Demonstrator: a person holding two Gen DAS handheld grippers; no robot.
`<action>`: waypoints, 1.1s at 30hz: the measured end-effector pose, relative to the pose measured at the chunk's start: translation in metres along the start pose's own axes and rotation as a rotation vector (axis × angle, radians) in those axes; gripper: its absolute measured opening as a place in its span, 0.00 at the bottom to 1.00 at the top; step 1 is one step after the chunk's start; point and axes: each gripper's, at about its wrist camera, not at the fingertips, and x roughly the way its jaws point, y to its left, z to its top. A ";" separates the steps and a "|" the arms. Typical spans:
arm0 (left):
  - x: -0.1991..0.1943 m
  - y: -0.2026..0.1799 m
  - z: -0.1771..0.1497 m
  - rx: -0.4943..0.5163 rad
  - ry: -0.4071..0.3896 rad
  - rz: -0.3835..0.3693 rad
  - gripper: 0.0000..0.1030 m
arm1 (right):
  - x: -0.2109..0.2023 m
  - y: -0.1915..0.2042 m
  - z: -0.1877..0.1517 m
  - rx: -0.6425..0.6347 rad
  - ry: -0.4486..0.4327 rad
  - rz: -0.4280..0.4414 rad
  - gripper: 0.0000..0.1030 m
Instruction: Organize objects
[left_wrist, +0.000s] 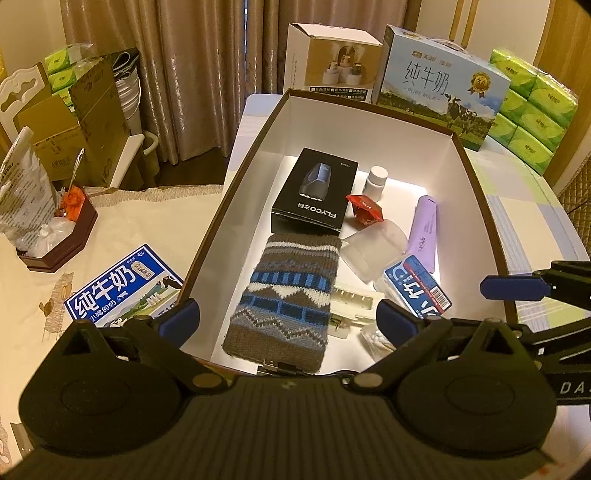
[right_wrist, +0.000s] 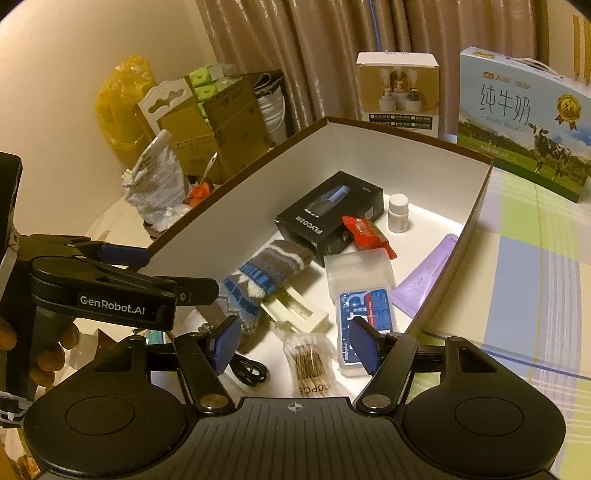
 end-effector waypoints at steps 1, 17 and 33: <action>0.000 0.000 0.000 0.001 -0.001 -0.002 0.98 | -0.001 0.000 0.000 0.000 -0.001 -0.003 0.62; -0.024 -0.013 -0.007 0.026 -0.045 -0.016 0.99 | -0.041 0.003 -0.018 0.034 -0.068 -0.053 0.87; -0.075 -0.060 -0.040 0.050 -0.100 -0.019 0.99 | -0.113 -0.017 -0.062 0.135 -0.136 -0.117 0.98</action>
